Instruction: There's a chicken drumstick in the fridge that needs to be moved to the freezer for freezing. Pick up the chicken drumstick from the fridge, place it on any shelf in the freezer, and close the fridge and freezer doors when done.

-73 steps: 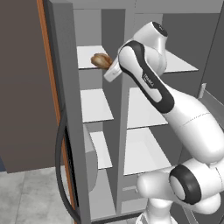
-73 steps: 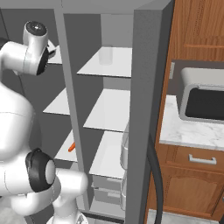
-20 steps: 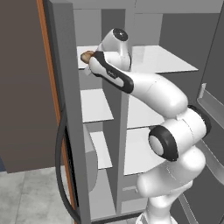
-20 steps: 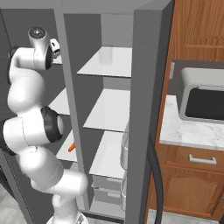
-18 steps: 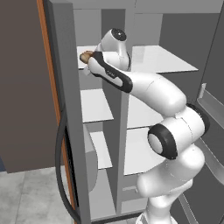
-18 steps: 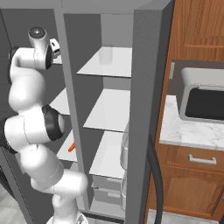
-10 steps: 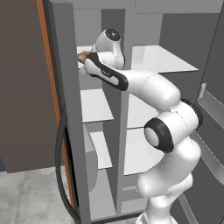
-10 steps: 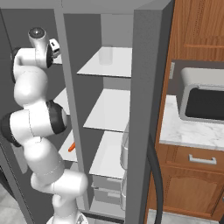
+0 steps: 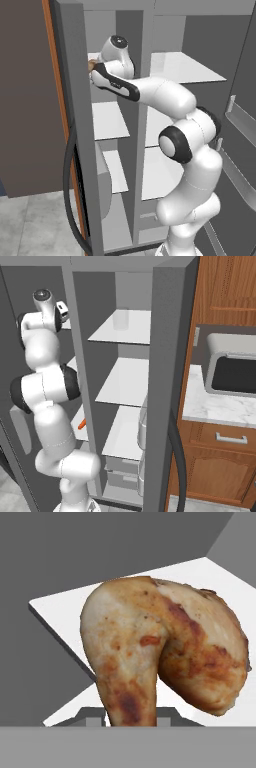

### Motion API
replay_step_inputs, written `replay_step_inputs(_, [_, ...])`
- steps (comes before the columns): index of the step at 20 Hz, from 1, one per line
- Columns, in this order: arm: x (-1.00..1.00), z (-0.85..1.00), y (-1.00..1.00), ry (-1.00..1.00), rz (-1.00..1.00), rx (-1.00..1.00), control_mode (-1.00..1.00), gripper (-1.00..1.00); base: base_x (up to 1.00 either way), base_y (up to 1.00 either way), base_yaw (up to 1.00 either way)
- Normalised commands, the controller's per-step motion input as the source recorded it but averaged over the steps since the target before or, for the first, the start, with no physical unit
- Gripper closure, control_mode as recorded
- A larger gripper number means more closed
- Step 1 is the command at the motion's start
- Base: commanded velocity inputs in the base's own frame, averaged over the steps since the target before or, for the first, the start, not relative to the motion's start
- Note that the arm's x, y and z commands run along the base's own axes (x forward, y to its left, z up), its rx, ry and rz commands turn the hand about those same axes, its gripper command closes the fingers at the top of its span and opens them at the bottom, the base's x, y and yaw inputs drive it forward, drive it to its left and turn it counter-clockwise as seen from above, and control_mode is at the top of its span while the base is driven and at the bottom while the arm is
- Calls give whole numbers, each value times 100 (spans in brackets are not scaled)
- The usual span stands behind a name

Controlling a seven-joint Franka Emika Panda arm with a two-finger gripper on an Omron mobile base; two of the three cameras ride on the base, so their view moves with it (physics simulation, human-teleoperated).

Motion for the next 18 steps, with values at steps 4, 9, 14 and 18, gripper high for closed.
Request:
replay_step_inputs(4, [35,-2,5,0,-1,0,-100,100,0,0,0])
replay_step_inputs(9, [36,0,0,0,-1,0,-100,100,0,0,0])
replay_step_inputs(14, [34,-10,2,0,0,0,-100,100,0,0,0])
replay_step_inputs(18, [27,-26,2,0,0,-1,-100,100,0,0,0])
